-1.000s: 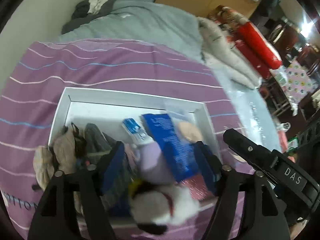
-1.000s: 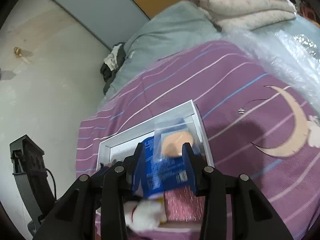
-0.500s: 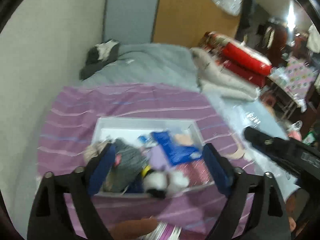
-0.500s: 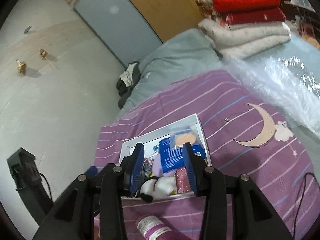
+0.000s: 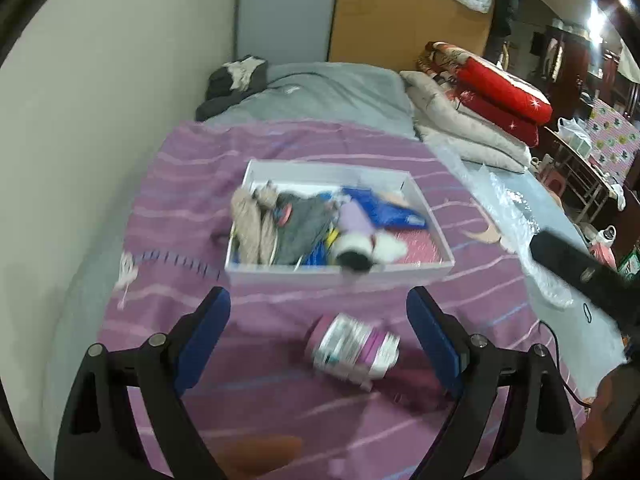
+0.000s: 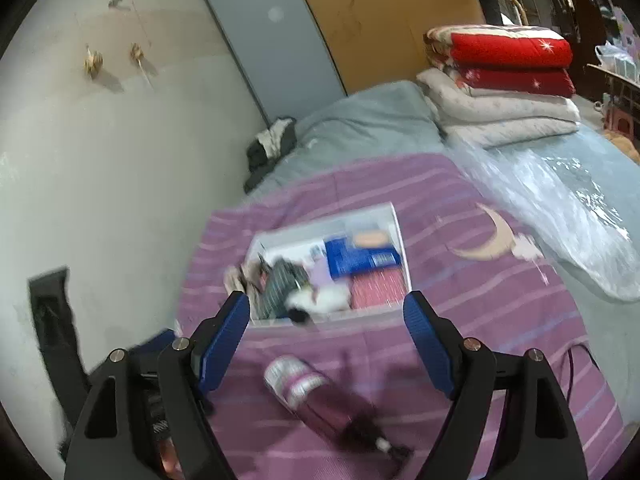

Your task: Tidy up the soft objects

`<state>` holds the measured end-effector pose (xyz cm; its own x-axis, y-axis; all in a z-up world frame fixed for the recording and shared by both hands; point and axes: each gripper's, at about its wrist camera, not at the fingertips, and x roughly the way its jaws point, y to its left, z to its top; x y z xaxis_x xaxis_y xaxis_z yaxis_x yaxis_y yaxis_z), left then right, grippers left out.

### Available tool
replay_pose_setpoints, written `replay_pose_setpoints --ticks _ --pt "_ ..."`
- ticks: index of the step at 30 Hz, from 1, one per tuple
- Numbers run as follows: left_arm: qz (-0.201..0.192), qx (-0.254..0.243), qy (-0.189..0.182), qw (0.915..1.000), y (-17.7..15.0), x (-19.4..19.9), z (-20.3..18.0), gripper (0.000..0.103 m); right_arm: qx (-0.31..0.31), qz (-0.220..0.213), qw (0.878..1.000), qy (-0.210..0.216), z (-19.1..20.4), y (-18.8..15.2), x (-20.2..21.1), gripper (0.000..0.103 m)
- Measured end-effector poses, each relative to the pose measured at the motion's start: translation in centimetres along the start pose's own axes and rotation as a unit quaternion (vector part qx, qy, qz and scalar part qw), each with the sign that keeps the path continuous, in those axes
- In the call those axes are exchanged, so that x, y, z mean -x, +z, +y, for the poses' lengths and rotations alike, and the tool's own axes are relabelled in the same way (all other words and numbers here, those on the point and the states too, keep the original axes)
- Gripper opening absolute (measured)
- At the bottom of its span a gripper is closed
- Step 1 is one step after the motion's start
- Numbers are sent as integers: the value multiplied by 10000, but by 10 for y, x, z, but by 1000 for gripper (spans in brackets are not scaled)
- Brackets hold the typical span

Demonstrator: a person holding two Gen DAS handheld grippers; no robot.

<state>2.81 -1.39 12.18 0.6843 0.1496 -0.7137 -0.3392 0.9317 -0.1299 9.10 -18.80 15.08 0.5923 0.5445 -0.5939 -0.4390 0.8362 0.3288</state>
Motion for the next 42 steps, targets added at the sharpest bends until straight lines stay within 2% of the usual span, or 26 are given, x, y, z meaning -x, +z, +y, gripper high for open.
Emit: replay_pose_setpoints --ticks 4,7,11,16,18,21,27,31,42 --pt "-151 -117 250 9995 -40 14 5 90 145 109 9985 -507 -3 -54 -6 80" --pt "-271 -443 625 9967 -70 21 5 90 321 -128 9971 -685 -5 -89 -1 80" --pt "-272 -391 743 9961 -100 19 11 90 536 -636 9925 -901 -1 -122 10 80" --pt "109 -234 839 9961 -109 -3 21 90 1036 -876 9863 -940 18 -130 16 81" --pt "102 -150 812 9965 -110 -2 25 90 1280 -798 9845 -890 27 -134 12 84" --pt "2 -122 891 9960 -111 3 26 89 1600 -441 9815 -949 37 -138 -2 84" --pt "-92 -284 899 9955 -112 6 20 89 1373 -75 9849 -1048 26 -139 -14 84" --pt "-136 -402 944 9946 -112 7 16 89 1207 -9 9870 -1057 19 -139 -14 84" --pt "-43 -370 939 9949 -113 2 17 89 1224 60 9871 -1033 19 -139 -16 84"
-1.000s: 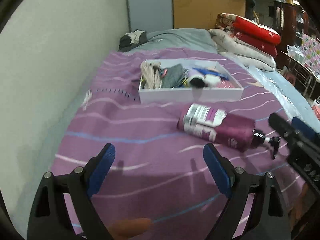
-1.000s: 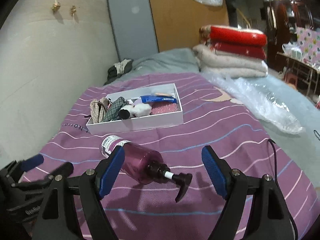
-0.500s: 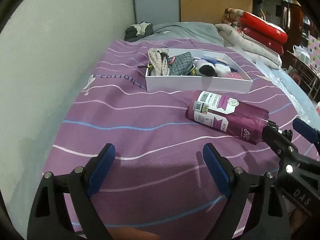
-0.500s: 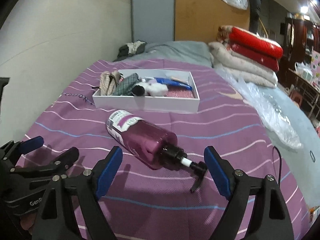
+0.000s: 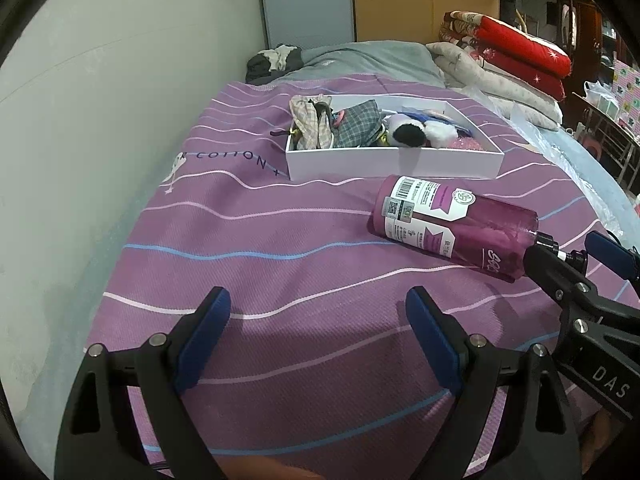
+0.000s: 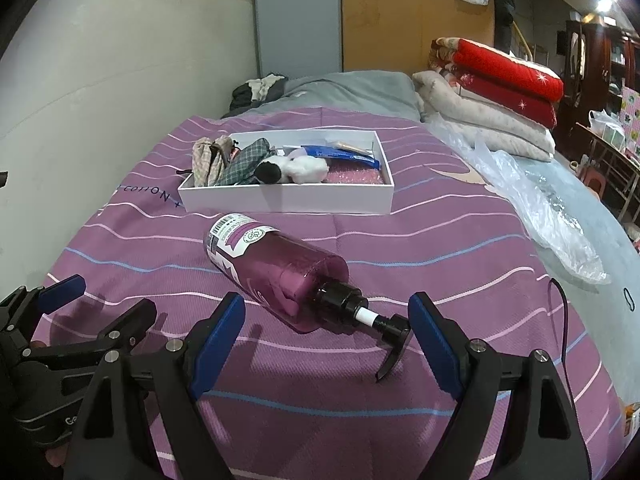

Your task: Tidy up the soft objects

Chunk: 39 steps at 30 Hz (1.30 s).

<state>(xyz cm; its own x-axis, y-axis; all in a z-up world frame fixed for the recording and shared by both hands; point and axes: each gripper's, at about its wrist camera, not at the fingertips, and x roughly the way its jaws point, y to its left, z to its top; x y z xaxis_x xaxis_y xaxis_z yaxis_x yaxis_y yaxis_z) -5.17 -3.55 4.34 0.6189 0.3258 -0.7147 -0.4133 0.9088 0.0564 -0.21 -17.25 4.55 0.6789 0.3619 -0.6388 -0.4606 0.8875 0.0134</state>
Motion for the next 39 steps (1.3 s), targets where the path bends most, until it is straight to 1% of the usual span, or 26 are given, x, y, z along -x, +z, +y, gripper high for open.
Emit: replay_pose_setpoints --ticks 39 --pt "106 41 -3 9999 -2 -5 2 89 11 68 10000 -29 0 0 -2 85"
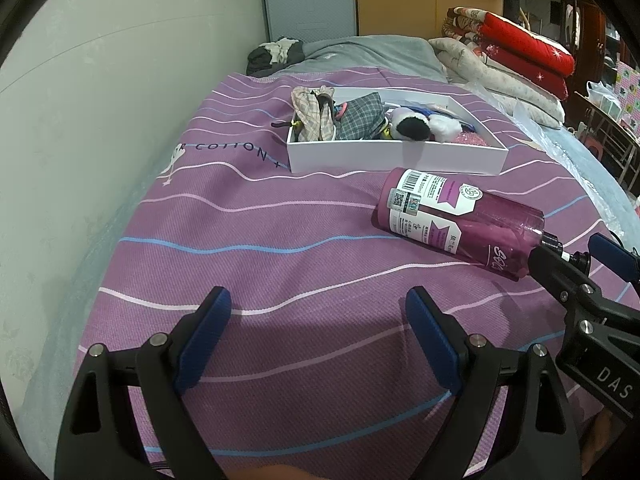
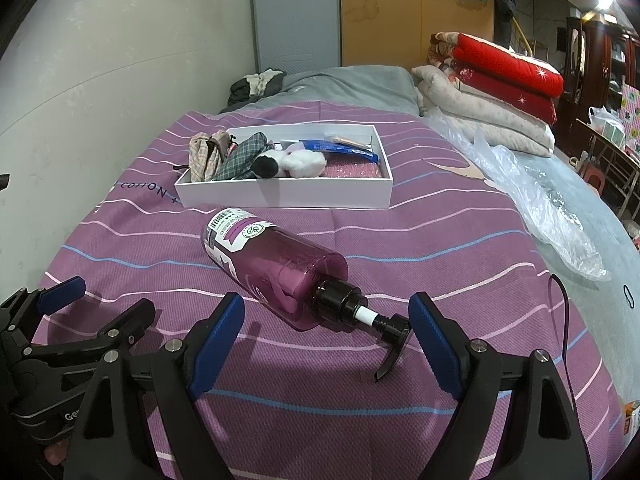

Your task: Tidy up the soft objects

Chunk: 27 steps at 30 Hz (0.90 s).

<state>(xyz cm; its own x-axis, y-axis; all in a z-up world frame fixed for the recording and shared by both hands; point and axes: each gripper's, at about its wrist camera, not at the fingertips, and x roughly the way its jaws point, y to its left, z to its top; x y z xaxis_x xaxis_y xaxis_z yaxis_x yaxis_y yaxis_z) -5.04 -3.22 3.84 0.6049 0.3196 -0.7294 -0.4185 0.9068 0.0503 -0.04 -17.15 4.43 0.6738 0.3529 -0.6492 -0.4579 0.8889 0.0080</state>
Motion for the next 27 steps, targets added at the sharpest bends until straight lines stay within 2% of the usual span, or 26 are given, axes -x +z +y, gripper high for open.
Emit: replay_pose_setpoints --ticks 27 --pt "67 24 7 10000 -1 -3 2 89 -27 23 10000 12 -1 -4 -1 85"
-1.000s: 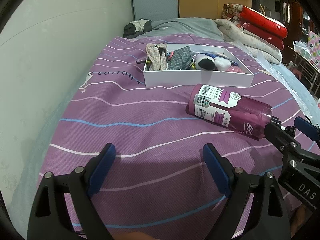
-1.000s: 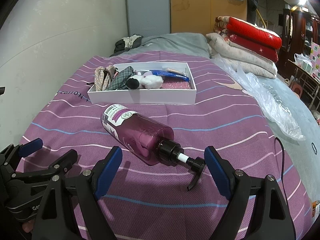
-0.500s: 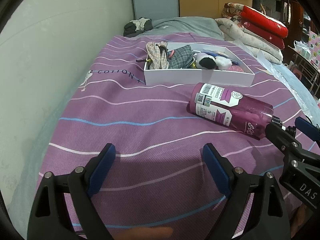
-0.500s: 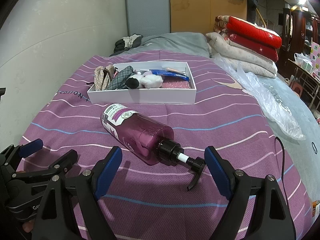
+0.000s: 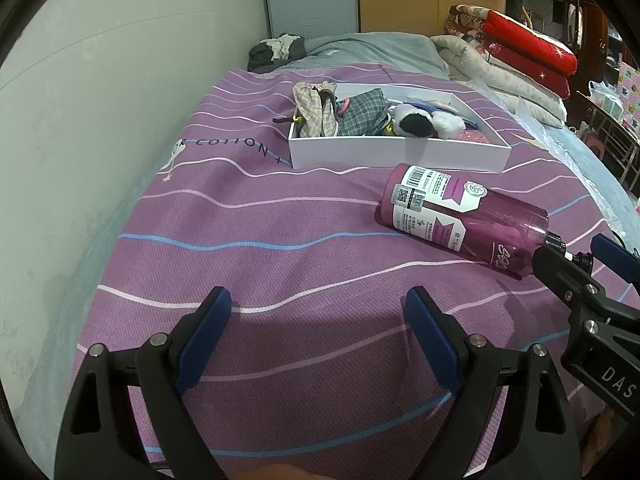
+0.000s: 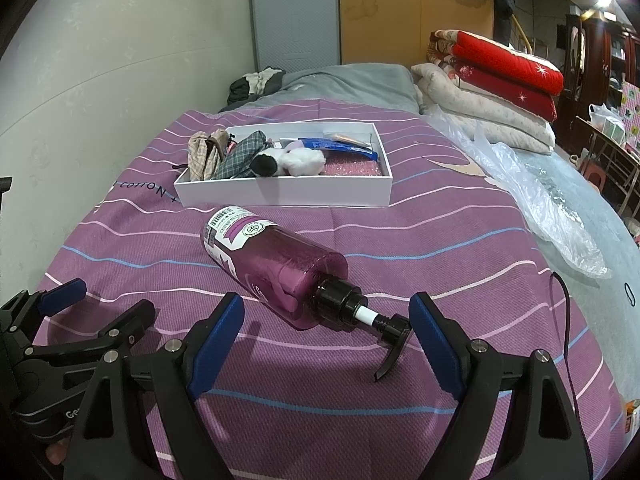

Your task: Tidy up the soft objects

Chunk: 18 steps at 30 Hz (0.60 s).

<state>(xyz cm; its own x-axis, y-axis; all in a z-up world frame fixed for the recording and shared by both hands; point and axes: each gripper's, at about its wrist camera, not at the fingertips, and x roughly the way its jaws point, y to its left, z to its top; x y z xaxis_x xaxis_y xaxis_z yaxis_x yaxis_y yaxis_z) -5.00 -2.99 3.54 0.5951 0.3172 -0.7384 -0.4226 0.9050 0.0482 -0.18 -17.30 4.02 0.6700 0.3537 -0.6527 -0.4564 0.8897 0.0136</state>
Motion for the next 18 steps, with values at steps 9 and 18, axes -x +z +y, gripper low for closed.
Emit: replay_pose_setpoints --ticks 9,18 --pt "0 -3 2 10000 0 0 0 89 1 2 10000 2 0 1 0 85" --pt "4 -2 7 10000 0 0 0 89 1 5 10000 3 -1 2 0 86"
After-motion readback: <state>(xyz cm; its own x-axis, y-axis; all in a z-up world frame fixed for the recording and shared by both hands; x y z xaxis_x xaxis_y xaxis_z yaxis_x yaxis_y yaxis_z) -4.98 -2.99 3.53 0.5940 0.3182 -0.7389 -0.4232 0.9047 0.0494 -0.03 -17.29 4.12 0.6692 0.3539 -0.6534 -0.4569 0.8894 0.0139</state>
